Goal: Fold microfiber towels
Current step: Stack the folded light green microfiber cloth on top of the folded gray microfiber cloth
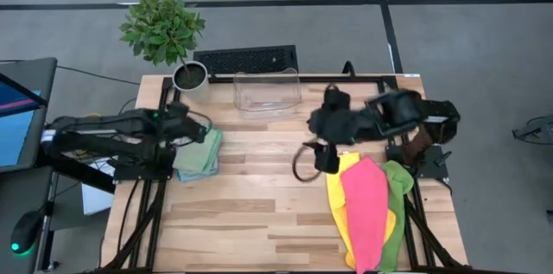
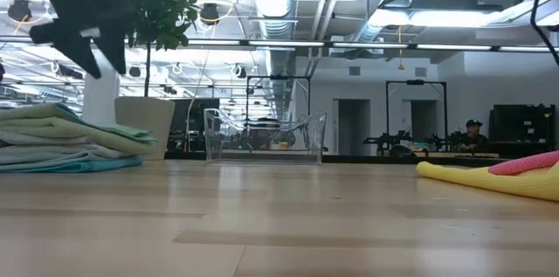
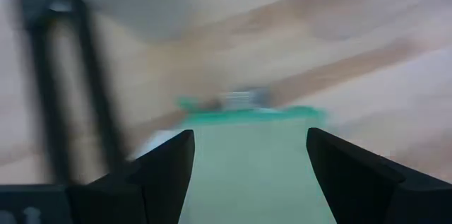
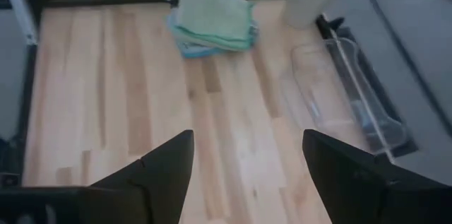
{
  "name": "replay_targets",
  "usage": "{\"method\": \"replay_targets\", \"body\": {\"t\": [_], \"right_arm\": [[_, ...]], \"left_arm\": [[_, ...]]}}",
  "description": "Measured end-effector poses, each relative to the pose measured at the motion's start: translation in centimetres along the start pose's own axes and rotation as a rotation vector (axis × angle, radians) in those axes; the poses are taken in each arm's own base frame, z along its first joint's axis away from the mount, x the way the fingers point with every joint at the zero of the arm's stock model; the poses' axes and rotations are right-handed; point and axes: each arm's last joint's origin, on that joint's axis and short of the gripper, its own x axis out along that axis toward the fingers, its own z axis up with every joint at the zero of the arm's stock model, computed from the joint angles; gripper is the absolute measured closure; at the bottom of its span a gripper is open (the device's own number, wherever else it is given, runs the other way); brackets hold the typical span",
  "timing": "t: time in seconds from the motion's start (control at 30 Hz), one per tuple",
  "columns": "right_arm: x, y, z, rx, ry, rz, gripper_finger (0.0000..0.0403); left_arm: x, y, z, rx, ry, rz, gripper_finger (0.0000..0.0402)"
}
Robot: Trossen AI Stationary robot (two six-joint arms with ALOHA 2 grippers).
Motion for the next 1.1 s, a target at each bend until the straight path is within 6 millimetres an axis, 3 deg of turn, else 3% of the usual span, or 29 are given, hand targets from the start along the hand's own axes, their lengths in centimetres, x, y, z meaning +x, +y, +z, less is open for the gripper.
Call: {"method": "replay_targets", "body": {"t": [0.17, 0.37, 0.47, 0.77, 0.97, 1.1], "right_arm": [[-2.2, 2.8, -1.5, -0.039, -0.022, -0.036, 0.0112], [-2.8, 5.5, -2.6, -0.099, -0.038, -0.075, 0.0112], [-2.8, 6.4, -2.9, -0.113, -0.044, -0.077, 0.0112], [-3.1, 7.4, -3.2, -0.105, -0.052, -0.068, 0.0112], [-3.0, 7.4, -3.2, -0.105, -0.053, -0.072, 0.0112], [-3.0, 7.4, -3.2, -0.105, -0.056, -0.077, 0.0112]], "left_arm": [[3.0, 1.2, 1.4, 0.045, 0.197, 0.156, 0.0134], [4.7, 2.0, 3.3, 0.008, 0.225, -0.011, 0.0134], [5.5, 2.3, 3.6, 0.028, 0.256, 0.009, 0.0134], [8.1, 2.8, 4.3, 0.086, 0.340, 0.063, 0.0134], [10.2, 3.4, 2.7, 0.025, 0.390, -0.039, 0.0134], [10.4, 3.5, 2.8, -0.005, 0.378, -0.061, 0.0134]]}}
